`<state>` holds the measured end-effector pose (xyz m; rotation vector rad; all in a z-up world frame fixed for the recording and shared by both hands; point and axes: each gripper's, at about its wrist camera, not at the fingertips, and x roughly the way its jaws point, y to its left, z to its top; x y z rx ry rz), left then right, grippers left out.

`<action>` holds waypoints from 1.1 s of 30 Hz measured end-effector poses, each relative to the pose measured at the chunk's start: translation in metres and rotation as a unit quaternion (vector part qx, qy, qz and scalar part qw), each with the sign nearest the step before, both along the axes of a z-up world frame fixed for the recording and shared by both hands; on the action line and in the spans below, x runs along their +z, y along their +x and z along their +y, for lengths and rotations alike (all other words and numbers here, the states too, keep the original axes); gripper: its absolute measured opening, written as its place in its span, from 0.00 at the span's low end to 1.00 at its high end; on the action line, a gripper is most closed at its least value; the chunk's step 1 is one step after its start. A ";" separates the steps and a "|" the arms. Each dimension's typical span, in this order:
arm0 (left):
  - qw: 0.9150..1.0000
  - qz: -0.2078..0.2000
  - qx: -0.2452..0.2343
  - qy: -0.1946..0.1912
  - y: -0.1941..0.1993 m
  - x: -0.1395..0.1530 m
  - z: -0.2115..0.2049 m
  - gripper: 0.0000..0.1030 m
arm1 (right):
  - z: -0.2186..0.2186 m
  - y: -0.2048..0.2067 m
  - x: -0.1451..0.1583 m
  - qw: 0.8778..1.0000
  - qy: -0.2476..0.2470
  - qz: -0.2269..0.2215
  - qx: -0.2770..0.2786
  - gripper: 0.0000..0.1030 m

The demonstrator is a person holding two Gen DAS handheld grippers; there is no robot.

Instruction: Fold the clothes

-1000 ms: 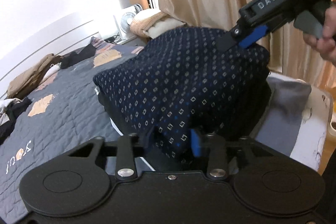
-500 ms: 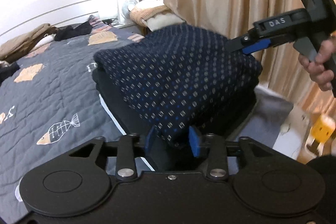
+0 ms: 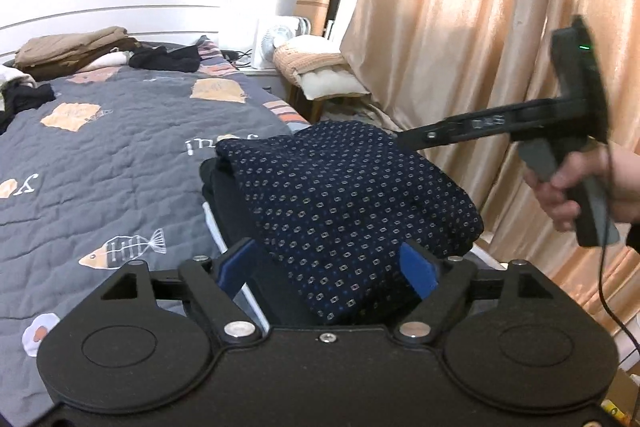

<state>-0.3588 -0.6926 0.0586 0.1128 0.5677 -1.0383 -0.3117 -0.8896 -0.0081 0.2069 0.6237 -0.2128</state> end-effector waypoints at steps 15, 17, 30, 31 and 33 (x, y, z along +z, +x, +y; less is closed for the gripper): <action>1.000 0.018 0.011 0.019 0.004 -0.015 0.016 0.85 | -0.054 0.054 -0.043 0.995 0.093 0.025 -0.033 0.71; 0.999 0.027 0.012 0.020 0.007 -0.017 0.016 0.85 | -0.060 0.056 -0.045 0.995 0.094 0.028 -0.034 0.71; 0.999 0.032 0.011 0.011 0.006 -0.010 0.011 0.89 | -0.082 0.075 -0.030 0.990 0.139 -0.006 -0.025 0.72; 0.999 0.032 0.011 0.011 0.007 -0.010 0.010 0.89 | -0.084 0.078 -0.031 0.990 0.141 -0.004 -0.023 0.72; 0.999 0.032 0.012 0.013 0.008 -0.011 0.008 0.89 | -0.087 0.085 -0.032 0.989 0.144 -0.001 -0.018 0.72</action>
